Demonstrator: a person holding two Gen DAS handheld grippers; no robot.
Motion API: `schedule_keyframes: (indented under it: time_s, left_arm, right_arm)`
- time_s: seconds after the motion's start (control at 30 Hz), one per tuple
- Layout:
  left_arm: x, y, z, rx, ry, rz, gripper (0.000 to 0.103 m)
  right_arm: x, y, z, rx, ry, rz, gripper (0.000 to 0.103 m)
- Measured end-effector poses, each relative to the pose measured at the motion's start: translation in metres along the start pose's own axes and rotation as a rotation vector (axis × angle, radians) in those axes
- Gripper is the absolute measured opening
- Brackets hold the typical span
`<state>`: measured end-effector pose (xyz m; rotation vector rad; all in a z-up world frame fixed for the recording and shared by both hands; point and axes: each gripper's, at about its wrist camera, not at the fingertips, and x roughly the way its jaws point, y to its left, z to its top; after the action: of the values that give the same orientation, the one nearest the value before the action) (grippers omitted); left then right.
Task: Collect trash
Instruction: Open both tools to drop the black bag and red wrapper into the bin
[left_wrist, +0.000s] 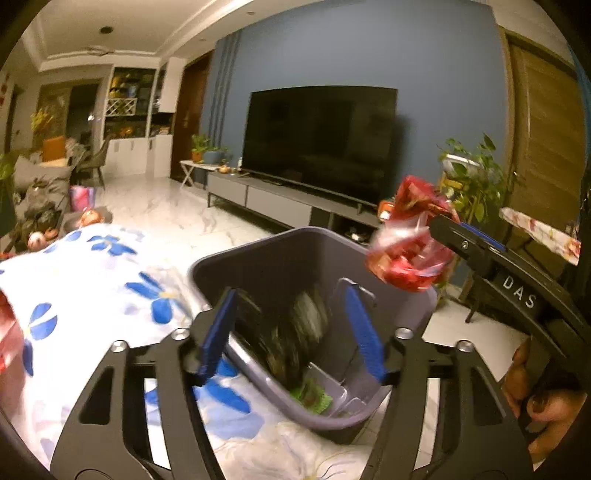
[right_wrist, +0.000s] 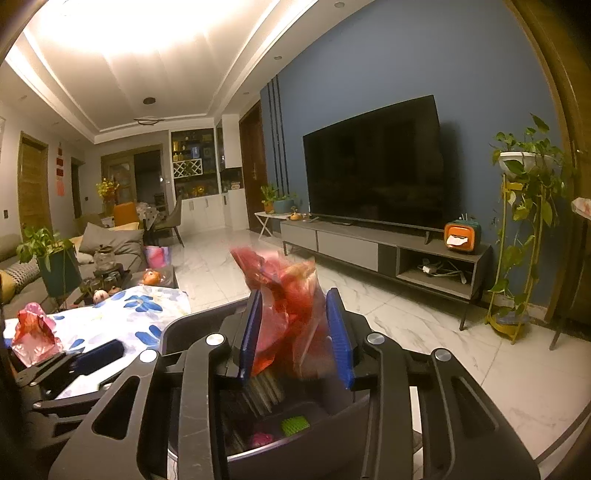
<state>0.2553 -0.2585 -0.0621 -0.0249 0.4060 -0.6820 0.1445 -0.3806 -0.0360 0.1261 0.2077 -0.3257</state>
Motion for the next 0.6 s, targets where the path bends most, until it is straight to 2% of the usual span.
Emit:
schedule_keyframes:
  time_s: [0.1, 0.2, 0.27, 0.4, 0.47, 0.6]
  left_arm:
    - [-0.019, 0.013, -0.005, -0.033, -0.016, 0.038, 0.074]
    - [-0.042, 0.029, -0.012, -0.060, -0.031, 0.125, 0.081]
    - [-0.058, 0.039, -0.017, -0.082, -0.034, 0.159, 0.081]
    - [-0.087, 0.054, -0.026, -0.115, -0.050, 0.234, 0.088]
    - [-0.100, 0.061, -0.031, -0.131, -0.057, 0.257, 0.090]
    - [-0.119, 0.067, -0.040, -0.137, -0.052, 0.317, 0.090]
  right_arm:
    - [0.004, 0.005, 0.000, -0.009, 0.000, 0.010, 0.036]
    - [0.006, 0.010, 0.000, -0.013, 0.003, 0.015, 0.036]
    - [0.005, 0.012, 0.000, -0.010, 0.003, 0.019, 0.044]
    - [-0.008, 0.017, -0.001, 0.000, -0.009, 0.029, 0.050]
    - [-0.017, 0.022, -0.003, -0.002, -0.022, 0.029, 0.061]
    - [-0.038, 0.033, -0.006, -0.008, -0.052, 0.016, 0.075]
